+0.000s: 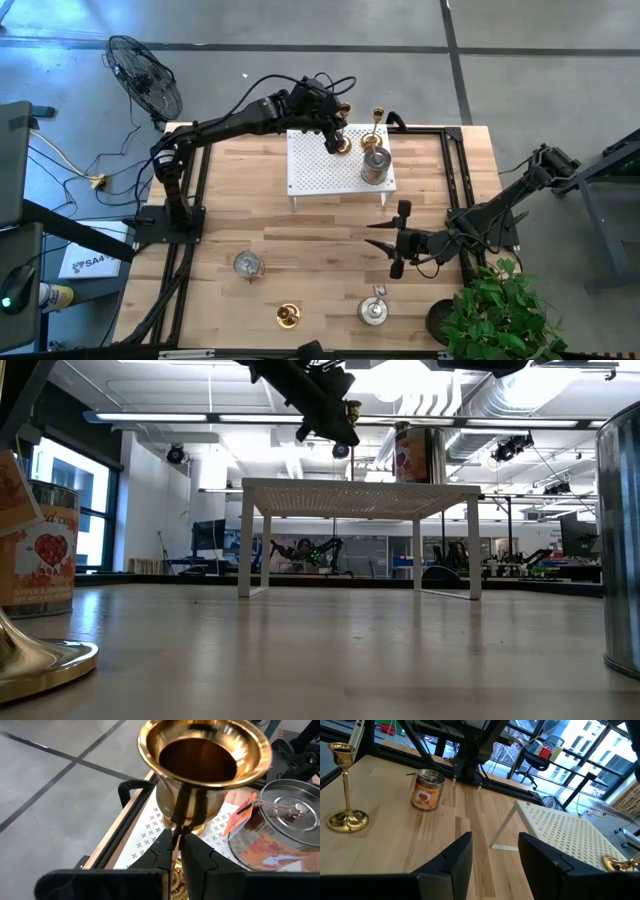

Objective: Pick & Place candle stick holders
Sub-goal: Put the top gold candle holder on the shelf aligned with the other gold candle holder, then put the left silver candle on the shelf aligned with the other silver candle

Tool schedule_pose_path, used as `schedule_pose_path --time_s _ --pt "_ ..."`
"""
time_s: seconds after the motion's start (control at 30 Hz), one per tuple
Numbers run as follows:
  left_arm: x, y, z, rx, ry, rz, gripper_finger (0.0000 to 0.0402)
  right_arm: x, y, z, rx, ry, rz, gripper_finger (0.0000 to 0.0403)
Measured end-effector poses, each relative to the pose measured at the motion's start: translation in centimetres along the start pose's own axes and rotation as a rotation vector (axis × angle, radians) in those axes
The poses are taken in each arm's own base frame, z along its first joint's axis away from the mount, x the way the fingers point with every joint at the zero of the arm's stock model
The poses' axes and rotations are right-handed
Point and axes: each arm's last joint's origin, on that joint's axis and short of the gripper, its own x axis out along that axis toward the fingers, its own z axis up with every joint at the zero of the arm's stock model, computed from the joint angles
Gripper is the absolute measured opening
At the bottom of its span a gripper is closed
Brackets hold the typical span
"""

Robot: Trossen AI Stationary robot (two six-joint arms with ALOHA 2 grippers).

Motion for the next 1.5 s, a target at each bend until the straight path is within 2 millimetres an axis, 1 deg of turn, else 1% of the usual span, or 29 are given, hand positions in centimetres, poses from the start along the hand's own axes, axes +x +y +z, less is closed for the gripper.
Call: schedule_pose_path --time_s 0.53,0.9,1.33,1.5 --pt "0.00 -0.02 0.00 -0.001 0.001 -0.006 0.0020 0.00 0.01 -0.06 -0.004 0.005 0.001 0.0153" --pt "0.00 -0.03 -0.05 -0.005 0.005 -0.007 0.0088 0.00 0.06 -0.05 -0.001 0.003 0.020 0.0154" --pt "-0.01 -0.02 -0.26 -0.027 0.028 -0.003 0.0129 0.00 0.11 -0.18 0.011 0.012 0.033 0.0154" --pt "-0.01 -0.02 -0.35 -0.031 0.036 -0.002 0.0153 0.00 0.14 -0.18 0.011 0.012 0.043 0.0154"
